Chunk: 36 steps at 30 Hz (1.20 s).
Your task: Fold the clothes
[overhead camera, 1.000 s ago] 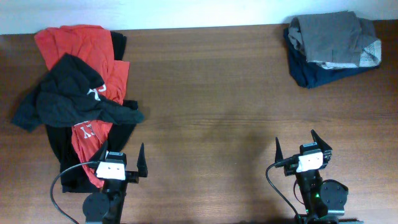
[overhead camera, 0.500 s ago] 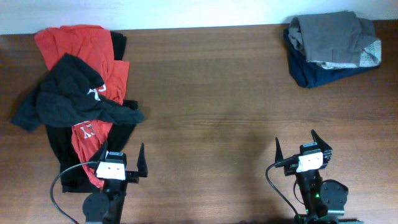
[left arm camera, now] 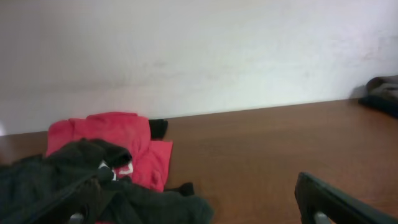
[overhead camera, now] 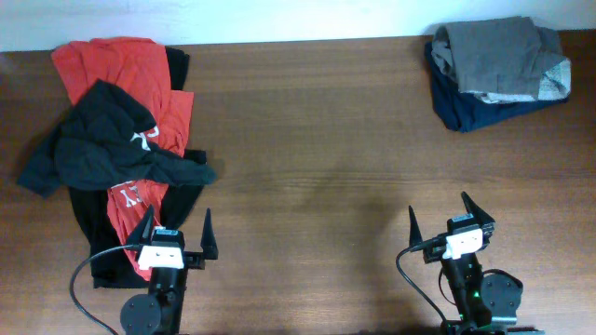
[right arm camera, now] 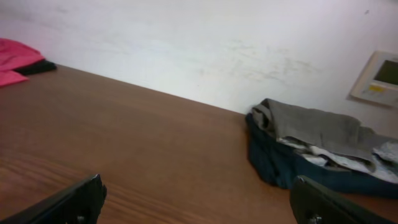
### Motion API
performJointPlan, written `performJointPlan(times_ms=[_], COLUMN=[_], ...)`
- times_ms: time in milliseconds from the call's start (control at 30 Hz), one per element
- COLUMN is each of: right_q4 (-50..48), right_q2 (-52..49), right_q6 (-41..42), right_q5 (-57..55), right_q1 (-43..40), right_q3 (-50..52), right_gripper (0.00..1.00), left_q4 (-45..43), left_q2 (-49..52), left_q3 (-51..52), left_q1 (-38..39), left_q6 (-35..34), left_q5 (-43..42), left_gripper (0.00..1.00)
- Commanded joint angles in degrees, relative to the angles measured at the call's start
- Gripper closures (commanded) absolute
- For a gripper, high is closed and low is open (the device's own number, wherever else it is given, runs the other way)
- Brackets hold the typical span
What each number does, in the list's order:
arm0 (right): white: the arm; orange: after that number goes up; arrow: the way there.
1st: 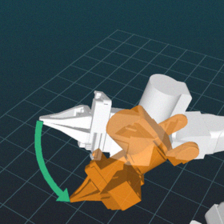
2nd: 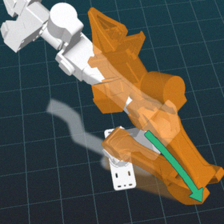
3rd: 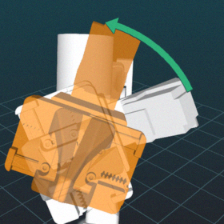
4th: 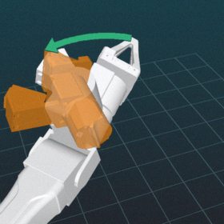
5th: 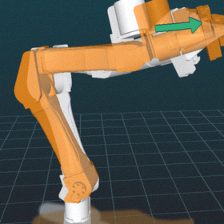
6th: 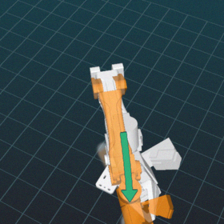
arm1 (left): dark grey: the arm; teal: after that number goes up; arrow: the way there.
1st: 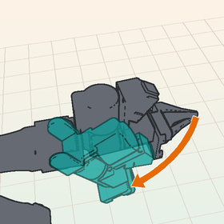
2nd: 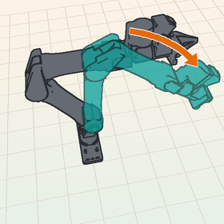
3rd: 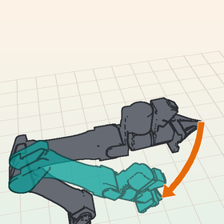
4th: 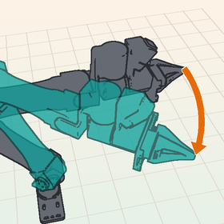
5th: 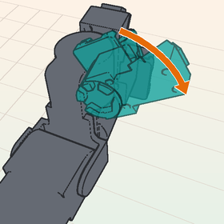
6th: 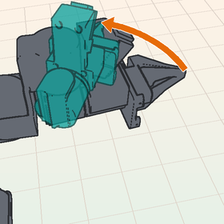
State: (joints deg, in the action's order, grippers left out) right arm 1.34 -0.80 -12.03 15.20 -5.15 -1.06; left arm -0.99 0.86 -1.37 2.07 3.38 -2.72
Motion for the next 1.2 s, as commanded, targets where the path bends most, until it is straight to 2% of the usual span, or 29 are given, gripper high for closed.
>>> performJointPlan(times_ms=[0,167,300,367,400,567,700,867,933,1000,1067,1167], right_q4=[-0.3,0.9,7.3,12.3,17.6,35.9,47.3,48.2,47.8,47.7,47.8,47.8], right_q2=[-0.1,-7.6,-20.8,-28.9,-35.7,-54.8,-67.6,-78.1,-81.1,-83.2,-84.9,-86.4], right_q6=[1.1,1.1,1.1,1.1,1.1,1.1,1.1,1.1,1.1,1.1,1.1,1.1], right_q5=[2.7,4.5,8.7,10.8,12.2,12.9,14.3,23.5,25.7,26.6,26.6,26.6], right_q1=[0.2,0.2,0.2,0.3,0.3,0.3,0.3,0.3,0.3,0.3,0.3,0.3], right_q3=[-5.2,-14.2,-26.0,-33.4,-40.2,-60.3,-72.6,-75.9,-75.9,-75.9,-75.9,-75.9], right_gripper=[0.01,0.01,0.01,0.01,0.01,0.01,0.01,0.01,0.01,0.01,0.0,0.05], left_q4=[3.9,8.1,13.7,17.6,21.5,34.9,41.3,39.8,38.8,38.9,39.5,40.8], left_q2=[2.5,13.5,27.9,35.1,41.1,63.3,75.9,83.6,85.7,87.4,89.4,92.7], left_q3=[-7.3,-20.9,-34.2,-40.5,-45.9,-65.3,-76.4,-78.1,-78.1,-78.1,-78.1,-78.0], left_q1=[-0.4,-0.4,-0.4,-0.4,-0.4,-0.4,-0.4,-0.4,-0.8,-1.9,-3.9,-7.7], left_q6=[-0.3,-0.3,-0.3,-0.3,-0.3,0.5,0.5,1.3,4.0,3.2,-0.3,-7.3], left_q5=[2.2,5.6,5.8,5.8,5.8,5.0,-3.3,-5.1,-0.5,4.0,10.0,16.3], left_gripper=[0.01,0.01,0.01,0.01,0.01,0.01,0.01,0.01,0.01,0.01,0.01,0.02])
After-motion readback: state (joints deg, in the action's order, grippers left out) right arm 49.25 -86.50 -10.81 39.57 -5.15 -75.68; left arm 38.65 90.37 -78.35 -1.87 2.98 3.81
